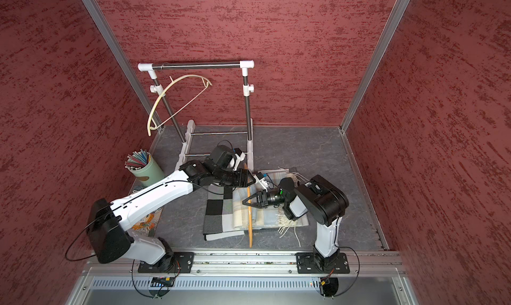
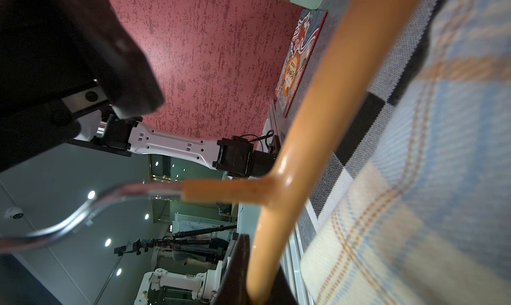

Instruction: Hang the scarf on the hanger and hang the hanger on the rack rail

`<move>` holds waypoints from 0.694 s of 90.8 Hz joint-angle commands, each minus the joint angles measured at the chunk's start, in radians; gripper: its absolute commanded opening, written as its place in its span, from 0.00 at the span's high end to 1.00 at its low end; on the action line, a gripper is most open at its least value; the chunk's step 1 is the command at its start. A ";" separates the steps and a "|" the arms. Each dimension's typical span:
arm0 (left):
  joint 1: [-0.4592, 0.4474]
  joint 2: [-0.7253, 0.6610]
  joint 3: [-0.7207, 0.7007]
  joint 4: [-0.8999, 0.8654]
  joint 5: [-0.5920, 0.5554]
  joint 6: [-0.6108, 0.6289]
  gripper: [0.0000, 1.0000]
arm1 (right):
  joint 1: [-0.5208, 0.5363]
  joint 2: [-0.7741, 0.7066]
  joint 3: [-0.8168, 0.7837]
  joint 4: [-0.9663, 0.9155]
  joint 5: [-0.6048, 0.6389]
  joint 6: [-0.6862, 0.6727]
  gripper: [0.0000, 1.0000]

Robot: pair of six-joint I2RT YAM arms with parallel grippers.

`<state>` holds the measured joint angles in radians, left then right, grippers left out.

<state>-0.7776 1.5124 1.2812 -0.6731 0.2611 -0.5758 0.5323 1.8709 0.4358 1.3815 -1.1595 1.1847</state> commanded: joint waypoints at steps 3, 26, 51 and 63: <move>-0.021 0.031 0.052 -0.137 -0.103 0.052 0.44 | -0.010 0.013 -0.022 -0.250 0.060 -0.100 1.00; -0.020 0.025 0.046 -0.173 -0.212 0.011 0.85 | -0.010 -0.033 0.000 -0.392 0.083 -0.163 1.00; -0.024 0.040 0.049 -0.238 -0.264 -0.018 1.00 | -0.014 -0.230 0.102 -0.811 0.098 -0.353 0.33; -0.024 0.018 0.035 -0.245 -0.268 -0.021 1.00 | -0.039 -0.396 0.211 -1.216 0.179 -0.561 0.28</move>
<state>-0.7921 1.5238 1.3388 -0.8875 0.0017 -0.6136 0.5209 1.6081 0.5514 0.5797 -1.0660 0.8440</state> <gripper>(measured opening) 0.061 0.713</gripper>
